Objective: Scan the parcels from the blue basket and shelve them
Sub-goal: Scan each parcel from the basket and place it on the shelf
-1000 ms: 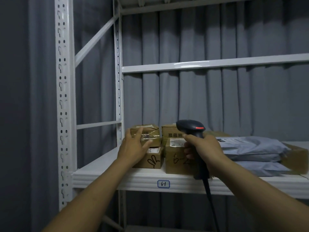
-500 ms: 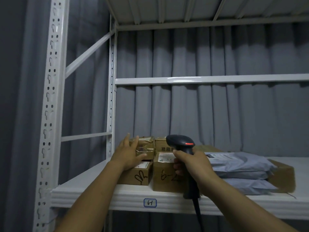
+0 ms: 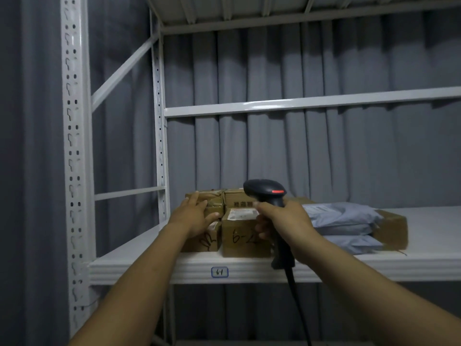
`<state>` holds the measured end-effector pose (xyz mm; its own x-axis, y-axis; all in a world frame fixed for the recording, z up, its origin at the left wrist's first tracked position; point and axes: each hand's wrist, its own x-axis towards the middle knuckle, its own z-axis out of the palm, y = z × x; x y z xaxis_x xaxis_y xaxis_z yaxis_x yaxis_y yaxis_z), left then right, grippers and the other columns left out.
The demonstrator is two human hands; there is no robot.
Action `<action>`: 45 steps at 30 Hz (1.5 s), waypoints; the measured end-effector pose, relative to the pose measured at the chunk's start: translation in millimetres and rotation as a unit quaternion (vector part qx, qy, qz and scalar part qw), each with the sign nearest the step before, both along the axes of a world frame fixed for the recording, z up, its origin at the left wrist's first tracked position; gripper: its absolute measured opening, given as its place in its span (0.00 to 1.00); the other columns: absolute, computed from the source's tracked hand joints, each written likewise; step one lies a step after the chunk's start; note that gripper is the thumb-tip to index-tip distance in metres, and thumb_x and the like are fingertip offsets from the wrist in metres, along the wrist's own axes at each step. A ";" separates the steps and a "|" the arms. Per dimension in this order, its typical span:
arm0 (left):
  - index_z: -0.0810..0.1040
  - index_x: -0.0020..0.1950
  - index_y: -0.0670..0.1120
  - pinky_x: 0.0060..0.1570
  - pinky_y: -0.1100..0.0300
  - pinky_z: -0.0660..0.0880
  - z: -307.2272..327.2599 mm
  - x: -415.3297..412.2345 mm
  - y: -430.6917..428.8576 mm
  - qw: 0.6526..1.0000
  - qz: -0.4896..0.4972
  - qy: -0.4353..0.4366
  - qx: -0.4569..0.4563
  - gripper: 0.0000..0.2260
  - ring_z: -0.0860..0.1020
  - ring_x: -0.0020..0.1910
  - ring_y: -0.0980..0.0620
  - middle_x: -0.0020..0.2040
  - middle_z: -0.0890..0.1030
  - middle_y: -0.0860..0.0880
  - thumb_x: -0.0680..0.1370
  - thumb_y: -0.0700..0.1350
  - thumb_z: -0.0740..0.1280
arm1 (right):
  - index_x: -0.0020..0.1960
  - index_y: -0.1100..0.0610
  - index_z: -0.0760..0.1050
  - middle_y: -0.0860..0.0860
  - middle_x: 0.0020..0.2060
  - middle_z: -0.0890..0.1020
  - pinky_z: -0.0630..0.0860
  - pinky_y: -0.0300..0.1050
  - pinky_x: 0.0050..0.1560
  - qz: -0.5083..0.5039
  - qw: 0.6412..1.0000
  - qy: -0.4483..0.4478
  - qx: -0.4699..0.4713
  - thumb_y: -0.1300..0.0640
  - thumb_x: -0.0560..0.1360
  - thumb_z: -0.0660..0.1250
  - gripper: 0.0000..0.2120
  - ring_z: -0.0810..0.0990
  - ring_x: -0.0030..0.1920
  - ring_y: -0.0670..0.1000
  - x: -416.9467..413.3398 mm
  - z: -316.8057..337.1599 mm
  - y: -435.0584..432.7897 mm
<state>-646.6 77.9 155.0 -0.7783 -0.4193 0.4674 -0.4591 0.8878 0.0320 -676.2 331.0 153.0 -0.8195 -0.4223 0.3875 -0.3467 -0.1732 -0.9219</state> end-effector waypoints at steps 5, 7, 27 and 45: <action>0.63 0.75 0.55 0.71 0.45 0.63 -21.6 50.0 42.5 0.998 -0.009 0.045 -0.034 0.28 0.61 0.74 0.42 0.78 0.55 0.45 0.78 0.65 0.56 | 0.41 0.63 0.77 0.59 0.28 0.78 0.74 0.47 0.32 0.004 1.000 -0.017 -0.005 0.55 0.73 0.71 0.11 0.76 0.26 0.55 22.1 -9.4 35.4; 0.70 0.70 0.53 0.66 0.44 0.67 -41.7 73.7 65.9 0.997 -0.001 0.074 -0.033 0.25 0.66 0.70 0.42 0.74 0.63 0.43 0.77 0.64 0.56 | 0.44 0.64 0.77 0.59 0.32 0.79 0.72 0.43 0.28 0.010 1.000 -0.017 0.004 0.57 0.73 0.70 0.09 0.75 0.26 0.53 36.5 -21.8 53.5; 0.73 0.64 0.52 0.65 0.50 0.68 -383.6 166.7 273.7 0.965 -0.027 -0.213 0.150 0.19 0.70 0.64 0.47 0.69 0.70 0.47 0.78 0.59 0.57 | 0.44 0.63 0.77 0.56 0.29 0.80 0.74 0.40 0.28 0.020 0.955 -0.147 0.258 0.57 0.75 0.70 0.08 0.77 0.27 0.51 103.1 -322.9 237.5; 0.66 0.70 0.49 0.63 0.54 0.65 -515.9 -0.5 301.9 0.888 0.088 -0.236 0.385 0.25 0.72 0.64 0.47 0.66 0.73 0.45 0.79 0.62 0.58 | 0.44 0.61 0.76 0.53 0.34 0.78 0.72 0.35 0.33 -0.006 0.930 -0.208 0.301 0.55 0.74 0.71 0.09 0.76 0.34 0.47 -23.5 -423.9 247.8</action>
<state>-647.0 379.8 -360.9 -0.7022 -0.6076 -0.3712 -0.7120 0.5989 0.3665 -699.6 578.8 -270.9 -0.8519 -0.4492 -0.2693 0.0644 0.4205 -0.9050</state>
